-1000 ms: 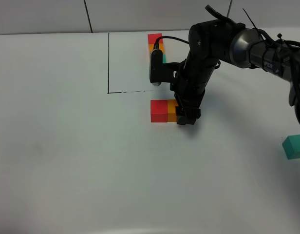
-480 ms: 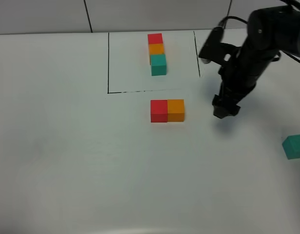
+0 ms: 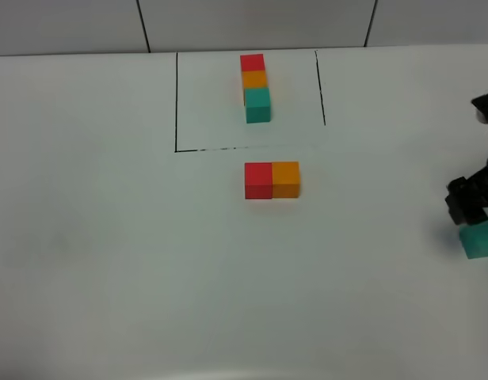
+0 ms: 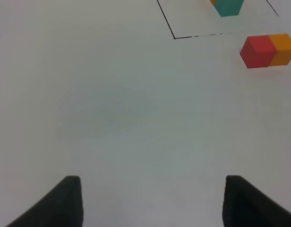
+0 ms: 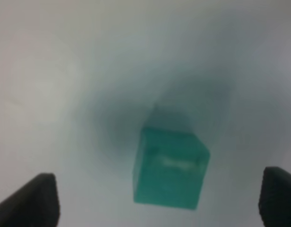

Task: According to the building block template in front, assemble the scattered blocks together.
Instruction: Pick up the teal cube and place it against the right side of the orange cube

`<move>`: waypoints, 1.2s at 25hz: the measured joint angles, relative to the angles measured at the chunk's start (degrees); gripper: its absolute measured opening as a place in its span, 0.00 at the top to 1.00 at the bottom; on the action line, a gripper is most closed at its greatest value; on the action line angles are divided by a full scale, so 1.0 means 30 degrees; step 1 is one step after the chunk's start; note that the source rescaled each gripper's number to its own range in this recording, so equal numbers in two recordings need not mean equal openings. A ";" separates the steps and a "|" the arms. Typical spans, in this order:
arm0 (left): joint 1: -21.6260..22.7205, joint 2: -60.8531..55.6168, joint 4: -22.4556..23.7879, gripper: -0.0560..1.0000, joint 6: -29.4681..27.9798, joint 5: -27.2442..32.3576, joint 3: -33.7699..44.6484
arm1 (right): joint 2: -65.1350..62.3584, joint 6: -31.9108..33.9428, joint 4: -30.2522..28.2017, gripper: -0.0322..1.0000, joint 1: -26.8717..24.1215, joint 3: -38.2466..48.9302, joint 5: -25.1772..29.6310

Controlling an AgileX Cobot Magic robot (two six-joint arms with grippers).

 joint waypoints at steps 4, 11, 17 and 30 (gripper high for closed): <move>0.0000 0.0000 0.0000 0.60 0.0000 0.0000 0.0000 | -0.0018 0.0114 0.0416 0.27 -0.0995 0.0736 -0.0081; 0.0000 0.0000 0.0000 0.60 0.0000 0.0000 0.0000 | 0.0582 0.0138 0.1013 0.27 -0.1792 0.0882 -0.0460; 0.0000 0.0000 0.0000 0.60 0.0000 0.0000 0.0000 | 0.2123 0.0173 0.1166 0.27 -0.1825 0.0882 -0.0649; 0.0000 0.0000 0.0000 0.60 0.0000 0.0000 0.0000 | 0.3459 0.0219 0.1559 0.87 -0.1831 0.0882 -0.1614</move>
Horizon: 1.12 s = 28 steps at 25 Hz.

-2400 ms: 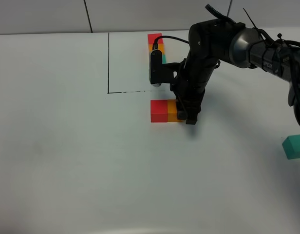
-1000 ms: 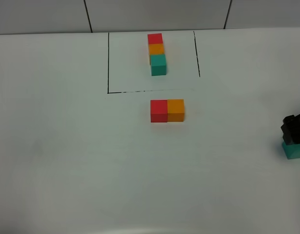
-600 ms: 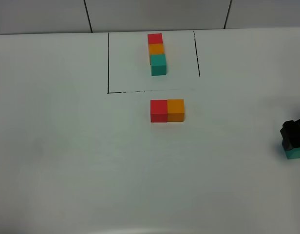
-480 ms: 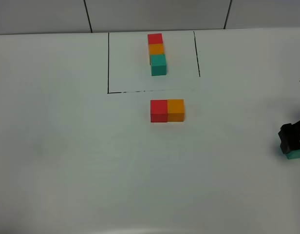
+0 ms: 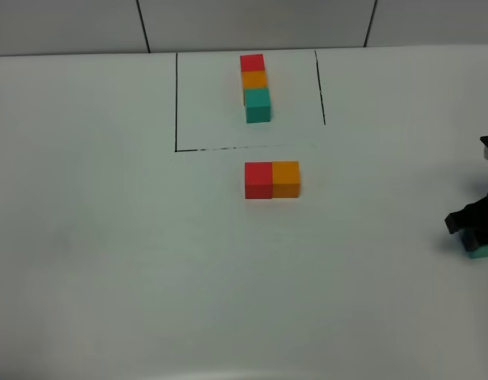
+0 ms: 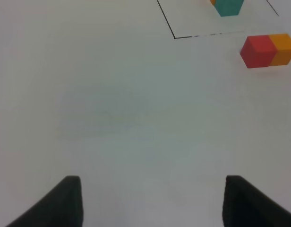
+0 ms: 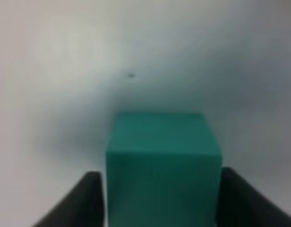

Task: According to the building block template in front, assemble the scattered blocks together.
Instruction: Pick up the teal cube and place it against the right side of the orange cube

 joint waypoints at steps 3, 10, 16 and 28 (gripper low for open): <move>0.0000 0.0000 0.0000 0.60 0.0000 0.0000 0.0000 | -0.0077 0.0007 -0.0124 0.95 0.0000 0.0000 0.0000; 0.0000 0.0000 0.0000 0.60 0.0000 0.0000 0.0000 | -0.1023 -0.2258 -0.1642 0.95 0.1682 -0.1257 0.0975; 0.0000 0.0000 0.0000 0.60 0.0000 0.0000 0.0000 | -0.0587 -0.8800 -0.3151 0.95 0.5896 -0.3600 0.1997; 0.0000 0.0000 0.0000 0.60 0.0000 0.0000 0.0000 | 0.4411 -1.4560 -0.3827 0.95 0.9158 -1.0608 0.4874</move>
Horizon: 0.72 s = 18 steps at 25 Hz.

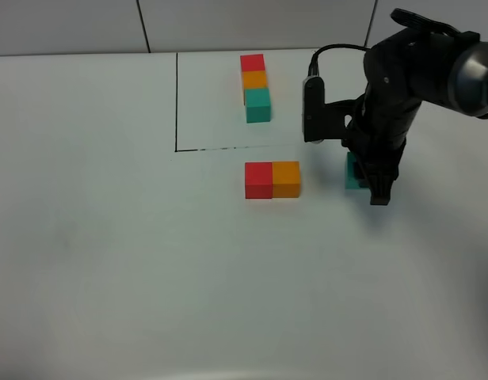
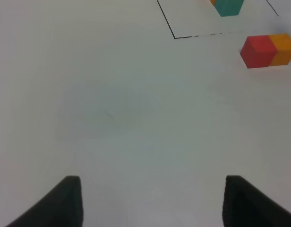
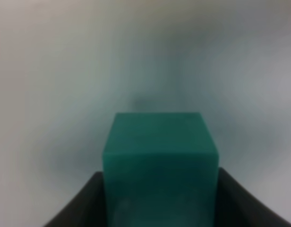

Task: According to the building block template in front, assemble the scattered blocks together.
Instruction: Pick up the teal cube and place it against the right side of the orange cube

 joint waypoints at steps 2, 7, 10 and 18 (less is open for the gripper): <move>0.0000 0.0000 0.0000 0.60 0.0000 0.0000 0.0000 | 0.0633 -0.0430 0.0485 0.95 0.0000 -0.0710 0.0394; 0.0000 0.0000 0.0000 0.60 0.0000 0.0000 0.0000 | 0.2213 -0.1839 0.2136 0.95 0.0019 -0.2673 0.1620; 0.0000 0.0000 0.0000 0.60 0.0000 0.0000 0.0000 | 0.3133 -0.2192 0.2574 0.95 0.0138 -0.3710 0.2248; 0.0000 0.0000 0.0000 0.60 0.0000 0.0000 0.0000 | 0.4556 -0.2277 0.2917 0.95 0.0158 -0.5115 0.2860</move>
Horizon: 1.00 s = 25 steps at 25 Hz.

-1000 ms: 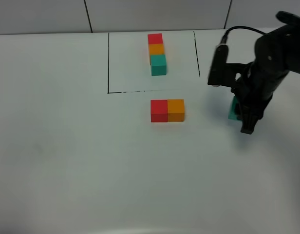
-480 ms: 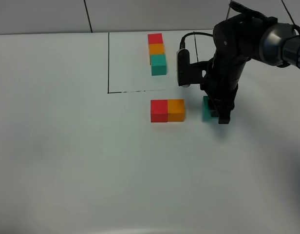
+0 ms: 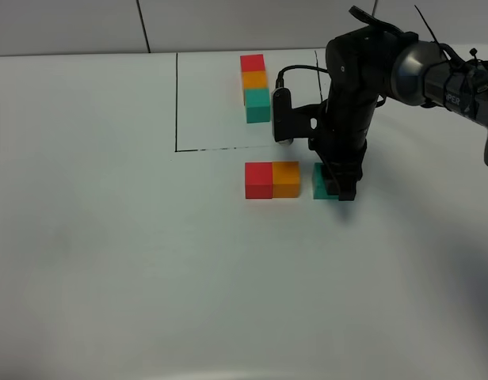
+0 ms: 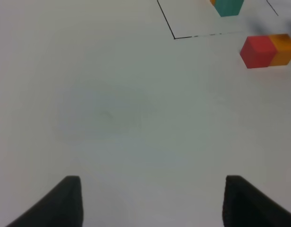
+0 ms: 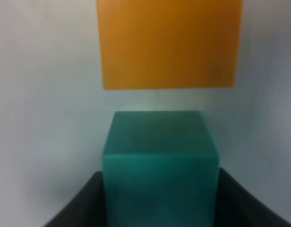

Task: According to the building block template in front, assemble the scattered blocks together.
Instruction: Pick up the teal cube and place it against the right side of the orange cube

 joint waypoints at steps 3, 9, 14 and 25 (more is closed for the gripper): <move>0.0000 0.0000 0.0000 0.60 0.0000 0.0000 0.0000 | 0.0020 0.0000 0.0048 0.95 0.0000 -0.0046 -0.0012; 0.0000 0.0000 0.0000 0.60 0.0000 0.0000 0.0000 | 0.0034 -0.0014 -0.0005 0.95 0.0202 -0.0054 -0.0229; 0.0000 0.0000 0.0000 0.60 0.0000 0.0000 0.0000 | 0.0034 -0.0014 0.0376 0.95 0.0493 -0.0054 -0.0791; 0.0000 0.0000 0.0000 0.60 0.0000 0.0000 0.0000 | 0.0056 -0.0014 0.0807 0.95 0.0629 -0.0054 -0.1079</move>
